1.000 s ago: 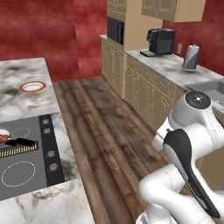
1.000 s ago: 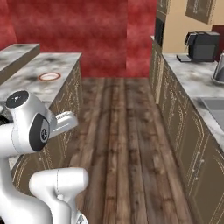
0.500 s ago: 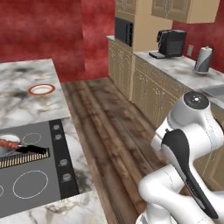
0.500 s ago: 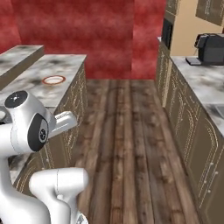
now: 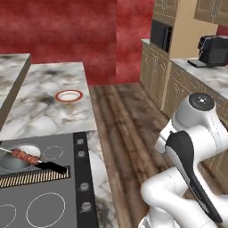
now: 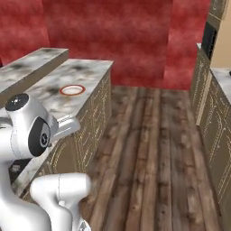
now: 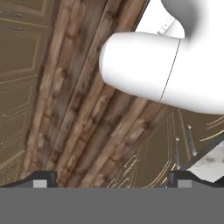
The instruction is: Place the cold items (corn and cucumber) from the fridge in one tupperware on the dining counter. Place the warm items (kebab skewer and hot dog) in the stove area in another tupperware.
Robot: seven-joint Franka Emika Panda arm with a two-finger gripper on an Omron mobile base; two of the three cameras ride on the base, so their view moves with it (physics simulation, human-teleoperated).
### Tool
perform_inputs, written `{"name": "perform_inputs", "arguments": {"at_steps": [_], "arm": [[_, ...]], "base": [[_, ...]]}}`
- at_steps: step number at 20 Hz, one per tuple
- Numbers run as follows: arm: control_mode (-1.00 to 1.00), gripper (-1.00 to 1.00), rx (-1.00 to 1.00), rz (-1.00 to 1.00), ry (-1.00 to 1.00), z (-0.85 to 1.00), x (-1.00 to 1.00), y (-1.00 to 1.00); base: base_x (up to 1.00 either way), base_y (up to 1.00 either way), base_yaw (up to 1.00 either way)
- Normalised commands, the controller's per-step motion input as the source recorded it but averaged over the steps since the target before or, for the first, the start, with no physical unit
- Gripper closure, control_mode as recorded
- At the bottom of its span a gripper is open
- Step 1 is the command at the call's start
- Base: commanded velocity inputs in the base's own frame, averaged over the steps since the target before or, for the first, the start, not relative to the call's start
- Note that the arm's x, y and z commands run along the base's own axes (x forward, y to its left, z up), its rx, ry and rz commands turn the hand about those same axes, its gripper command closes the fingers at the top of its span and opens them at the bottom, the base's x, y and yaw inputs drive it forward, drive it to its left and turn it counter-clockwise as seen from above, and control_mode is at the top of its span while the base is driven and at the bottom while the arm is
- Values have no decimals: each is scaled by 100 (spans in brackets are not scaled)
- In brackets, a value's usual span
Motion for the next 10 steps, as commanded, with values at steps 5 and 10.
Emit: {"name": "perform_inputs", "arguments": {"at_steps": [5, 10], "arm": [[100, -100, 0, 0, 0, 0, 0, 0], [100, -100, 0, 0, 0, 0, 0, 0]], "base": [[100, 2, 41], [94, 2, 47]]}}
